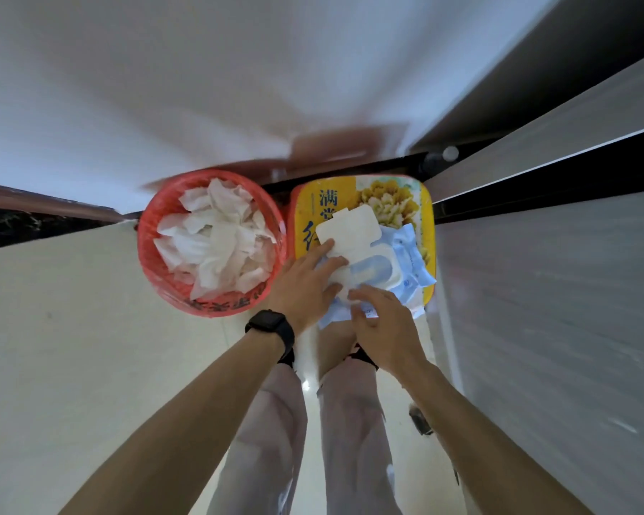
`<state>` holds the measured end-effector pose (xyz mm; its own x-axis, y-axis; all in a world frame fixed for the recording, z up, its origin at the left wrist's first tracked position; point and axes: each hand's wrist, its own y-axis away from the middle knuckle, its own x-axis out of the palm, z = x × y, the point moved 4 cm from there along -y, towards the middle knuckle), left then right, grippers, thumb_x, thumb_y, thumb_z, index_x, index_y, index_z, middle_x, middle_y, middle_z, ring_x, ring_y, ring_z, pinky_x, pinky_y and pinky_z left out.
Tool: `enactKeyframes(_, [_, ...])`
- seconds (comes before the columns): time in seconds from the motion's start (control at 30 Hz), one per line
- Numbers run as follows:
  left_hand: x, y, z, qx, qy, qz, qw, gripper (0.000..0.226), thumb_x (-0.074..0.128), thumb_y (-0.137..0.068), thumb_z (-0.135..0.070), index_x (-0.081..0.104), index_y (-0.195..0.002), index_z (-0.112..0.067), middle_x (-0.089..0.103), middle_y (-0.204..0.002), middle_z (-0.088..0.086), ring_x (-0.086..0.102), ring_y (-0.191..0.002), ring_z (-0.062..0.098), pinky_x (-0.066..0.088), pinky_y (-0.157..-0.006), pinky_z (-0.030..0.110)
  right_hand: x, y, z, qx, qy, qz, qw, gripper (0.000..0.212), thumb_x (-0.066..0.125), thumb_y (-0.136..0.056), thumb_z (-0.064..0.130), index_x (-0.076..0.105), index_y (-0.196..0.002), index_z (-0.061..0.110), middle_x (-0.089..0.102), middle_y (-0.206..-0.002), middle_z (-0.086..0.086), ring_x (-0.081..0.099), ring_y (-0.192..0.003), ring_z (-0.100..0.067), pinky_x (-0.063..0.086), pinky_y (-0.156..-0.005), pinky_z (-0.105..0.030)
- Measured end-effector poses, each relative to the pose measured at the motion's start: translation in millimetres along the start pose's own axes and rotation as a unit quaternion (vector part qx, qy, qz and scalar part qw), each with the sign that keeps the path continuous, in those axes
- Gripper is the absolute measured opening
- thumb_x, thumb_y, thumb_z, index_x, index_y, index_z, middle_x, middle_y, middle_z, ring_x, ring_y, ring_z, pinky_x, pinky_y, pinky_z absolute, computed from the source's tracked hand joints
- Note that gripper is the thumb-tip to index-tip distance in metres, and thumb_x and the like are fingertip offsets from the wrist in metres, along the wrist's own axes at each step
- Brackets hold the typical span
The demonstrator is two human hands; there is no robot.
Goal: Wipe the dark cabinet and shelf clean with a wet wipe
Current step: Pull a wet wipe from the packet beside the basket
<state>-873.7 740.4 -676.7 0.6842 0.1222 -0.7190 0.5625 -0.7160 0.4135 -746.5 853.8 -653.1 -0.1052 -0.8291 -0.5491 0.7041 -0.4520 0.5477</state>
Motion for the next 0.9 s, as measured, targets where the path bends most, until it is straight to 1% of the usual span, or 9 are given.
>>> enactKeyframes(0.03, [2,1,0,0.0,0.001,-0.007,1.0,0.044,0.057,-0.097,-0.032,0.049,-0.14,-0.034,0.025,-0.162,-0.006,0.036,-0.139,0.021,0.033,-0.111,0.041,-6,-4,0,0.01,0.003,-0.025,1.0,0.02,0.054,-0.094,0.034,0.066,-0.111,0.033,0.059,-0.108,0.021,0.054,-0.111,-0.003,0.042,-0.084,-0.008])
enactKeyframes(0.07, [4,2,0,0.003,-0.002,-0.011,1.0,0.045,0.057,-0.097,-0.03,0.048,-0.141,-0.033,0.024,-0.162,-0.005,0.033,-0.141,0.021,0.031,-0.112,0.04,-12,-9,0,0.014,0.014,-0.055,0.998,0.018,0.056,-0.095,0.035,0.066,-0.11,0.031,0.058,-0.104,0.018,0.056,-0.105,-0.007,0.038,-0.078,-0.006])
enactKeyframes(0.13, [6,2,0,0.011,-0.012,-0.005,1.0,0.047,0.056,-0.098,-0.029,0.047,-0.144,-0.031,0.022,-0.163,-0.004,0.029,-0.146,0.02,0.028,-0.115,0.041,-22,-21,2,0.014,0.046,-0.095,0.994,0.016,0.062,-0.094,0.03,0.07,-0.106,0.023,0.059,-0.101,0.009,0.059,-0.098,-0.013,0.039,-0.074,-0.013])
enactKeyframes(0.27, [5,1,1,0.009,-0.031,0.016,0.999,0.049,0.052,-0.1,-0.03,0.041,-0.147,-0.033,0.018,-0.164,-0.006,0.023,-0.148,0.019,0.024,-0.116,0.047,-19,-37,9,0.006,0.157,-0.088,0.984,0.018,0.059,-0.097,0.022,0.074,-0.096,0.012,0.062,-0.097,-0.006,0.062,-0.088,-0.023,0.048,-0.07,-0.035])
enactKeyframes(0.33, [4,2,-1,0.003,-0.05,0.023,0.998,0.049,0.049,-0.101,-0.032,0.038,-0.148,-0.034,0.014,-0.165,-0.006,0.02,-0.149,0.018,0.023,-0.116,0.048,-18,-42,15,0.024,0.205,-0.094,0.974,0.023,0.055,-0.098,0.024,0.072,-0.088,0.012,0.06,-0.094,-0.006,0.061,-0.084,-0.024,0.047,-0.062,-0.036])
enactKeyframes(0.47, [5,5,-8,-0.011,-0.074,0.022,0.997,0.05,0.046,-0.101,-0.035,0.033,-0.15,-0.033,0.008,-0.166,-0.005,0.014,-0.151,0.02,0.017,-0.118,0.05,-11,-46,29,0.002,0.357,-0.048,0.933,0.012,0.055,-0.093,0.008,0.068,-0.093,0.009,0.061,-0.1,-0.007,0.06,-0.088,-0.024,0.036,-0.055,-0.031])
enactKeyframes(0.63, [9,5,-12,-0.045,-0.065,0.018,0.997,0.055,0.05,-0.097,-0.049,0.033,-0.148,-0.036,0.006,-0.166,-0.007,0.008,-0.151,0.019,0.008,-0.12,0.051,-4,-48,31,-0.051,0.434,-0.009,0.9,0.021,0.043,-0.094,0.005,0.055,-0.111,0.003,0.055,-0.109,-0.013,0.056,-0.099,-0.027,0.041,-0.062,-0.034])
enactKeyframes(0.73, [9,5,-12,-0.045,-0.068,0.014,0.997,0.059,0.055,-0.095,-0.053,0.034,-0.147,-0.037,0.008,-0.165,-0.007,0.011,-0.151,0.019,0.007,-0.12,0.05,-2,-50,25,-0.051,0.43,0.006,0.902,0.026,0.035,-0.096,0.009,0.048,-0.119,0.004,0.052,-0.117,-0.013,0.052,-0.106,-0.025,0.042,-0.072,-0.032])
enactKeyframes(0.9, [7,3,-10,-0.032,-0.071,0.023,0.997,0.057,0.053,-0.096,-0.049,0.034,-0.148,-0.036,0.006,-0.166,-0.007,0.01,-0.151,0.019,0.01,-0.121,0.05,-16,-39,20,-0.11,0.263,-0.012,0.958,0.013,0.049,-0.09,0.004,0.055,-0.096,-0.006,0.053,-0.098,-0.022,0.054,-0.083,-0.034,0.039,-0.057,-0.038])
